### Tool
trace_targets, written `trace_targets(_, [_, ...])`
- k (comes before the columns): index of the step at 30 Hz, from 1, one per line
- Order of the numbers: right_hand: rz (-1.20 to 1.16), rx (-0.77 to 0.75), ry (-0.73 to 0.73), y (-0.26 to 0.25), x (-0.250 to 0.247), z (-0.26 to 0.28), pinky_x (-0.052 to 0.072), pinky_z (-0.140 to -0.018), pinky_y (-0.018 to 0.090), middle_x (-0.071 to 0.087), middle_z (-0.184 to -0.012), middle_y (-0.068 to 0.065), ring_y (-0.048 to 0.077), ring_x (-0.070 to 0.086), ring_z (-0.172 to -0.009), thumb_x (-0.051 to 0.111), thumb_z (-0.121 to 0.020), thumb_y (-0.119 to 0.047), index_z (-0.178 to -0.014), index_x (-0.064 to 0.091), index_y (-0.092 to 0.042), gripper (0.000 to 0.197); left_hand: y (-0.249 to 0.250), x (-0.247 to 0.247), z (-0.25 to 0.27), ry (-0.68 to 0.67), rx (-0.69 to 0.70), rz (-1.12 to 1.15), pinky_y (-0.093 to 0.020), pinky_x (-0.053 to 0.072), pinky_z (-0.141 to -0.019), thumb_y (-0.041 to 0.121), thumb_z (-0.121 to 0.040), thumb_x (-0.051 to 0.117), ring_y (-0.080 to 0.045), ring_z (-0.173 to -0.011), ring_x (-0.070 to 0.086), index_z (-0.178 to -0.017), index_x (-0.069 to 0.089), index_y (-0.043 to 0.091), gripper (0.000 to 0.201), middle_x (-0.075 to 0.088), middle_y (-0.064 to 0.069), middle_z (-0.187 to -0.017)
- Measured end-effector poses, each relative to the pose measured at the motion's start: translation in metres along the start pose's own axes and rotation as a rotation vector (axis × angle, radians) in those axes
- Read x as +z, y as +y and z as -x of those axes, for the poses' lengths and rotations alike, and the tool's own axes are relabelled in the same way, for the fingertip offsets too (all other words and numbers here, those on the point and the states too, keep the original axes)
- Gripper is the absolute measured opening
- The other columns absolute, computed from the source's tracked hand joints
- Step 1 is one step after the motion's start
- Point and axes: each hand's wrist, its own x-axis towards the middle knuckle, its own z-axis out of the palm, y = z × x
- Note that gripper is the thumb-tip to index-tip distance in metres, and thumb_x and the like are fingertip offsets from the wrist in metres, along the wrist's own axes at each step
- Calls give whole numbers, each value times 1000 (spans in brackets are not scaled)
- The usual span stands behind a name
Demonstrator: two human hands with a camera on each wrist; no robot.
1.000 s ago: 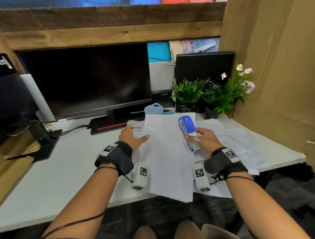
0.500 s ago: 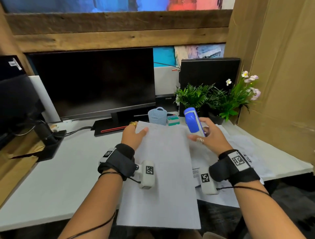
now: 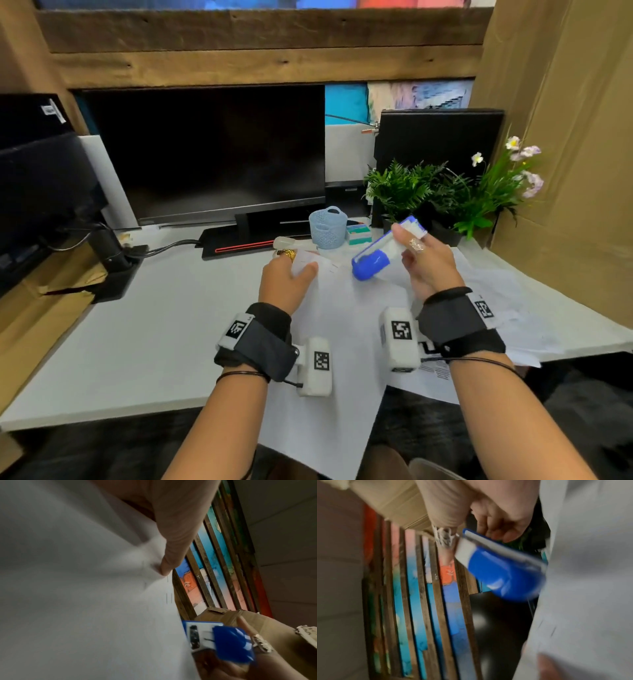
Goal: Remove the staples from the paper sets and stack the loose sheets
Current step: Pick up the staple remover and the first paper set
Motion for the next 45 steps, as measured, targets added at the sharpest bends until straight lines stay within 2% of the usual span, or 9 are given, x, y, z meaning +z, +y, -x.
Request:
trace_targets(2, [-296, 114, 1, -3, 6, 6, 51, -65, 23, 64, -71, -4, 9, 60, -68, 59, -91, -27, -88, 61, -18, 10, 3, 2, 6, -21, 2, 10, -25, 37, -64, 23, -88, 61, -17, -69, 49, -71, 51, 12, 22, 52, -1, -70])
trace_targets(4, [-430, 164, -19, -7, 7, 11, 53, -54, 23, 62, -71, -1, 10, 61, -63, 44, -96, -43, -93, 56, -20, 26, 4, 6, 11, -31, 1, 1, -25, 33, -59, 24, -88, 60, -14, -62, 43, -64, 44, 16, 31, 44, 2, -63])
trace_targets(9, [-364, 92, 83, -2, 7, 8, 55, -58, 29, 53, -121, 8, 19, 59, -93, 36, -92, -59, -141, 36, -25, 60, 8, 9, 25, -11, 25, -37, -26, 36, -65, 29, -92, 55, -17, -71, 47, -77, 49, 9, 25, 47, -1, -70])
trace_targets(14, [-126, -29, 205, 3, 14, 15, 53, -85, 39, 60, -93, 3, 19, 60, -85, 56, -89, -43, -99, 57, -25, 21, 15, 12, 40, -7, 69, -61, -23, 28, -53, 27, -93, 54, -11, -55, 35, -57, 34, 18, 42, 33, 3, -56])
trace_targets(18, [128, -136, 219, 8, 23, 16, 52, -74, 28, 60, -94, 1, 14, 60, -82, 54, -91, -43, -98, 56, -21, 23, 18, 16, 43, 2, 99, -59, -23, 28, -52, 27, -94, 52, -9, -52, 34, -57, 34, 18, 42, 33, 2, -56])
trace_targets(22, [207, -137, 199, 11, 27, 16, 52, -88, 41, 61, -89, 0, 26, 63, -94, 56, -88, -48, -82, 57, -30, 20, 21, 14, 45, 24, 89, -58, -13, 28, -49, 27, -94, 51, -8, -52, 34, -56, 33, 19, 44, 33, 2, -56])
trace_targets(29, [145, -190, 180, 0, 29, 24, 45, -66, 19, 56, -79, -8, 5, 55, -72, 53, -93, -39, -84, 55, -29, 14, 21, 12, 44, 53, 98, -96, -12, 31, -50, 27, -96, 48, -7, -52, 36, -58, 33, 22, 41, 35, 4, -58])
trace_targets(35, [309, -267, 186, 2, 35, 22, 45, -74, 24, 59, -95, 2, 15, 55, -86, 54, -91, -44, -99, 57, -20, 25, 25, 14, 47, 35, 121, -76, -23, 32, -66, 28, -95, 48, -15, -66, 43, -69, 46, 9, 32, 38, 3, -60])
trace_targets(45, [285, -266, 194, 2, 39, 21, 43, -72, 26, 56, -79, 1, 13, 51, -75, 54, -92, -42, -74, 54, -27, 23, 20, 16, 50, 50, 195, 15, -30, 45, -68, 27, -94, 51, -24, -72, 55, -87, 64, -2, 33, 60, -15, -76])
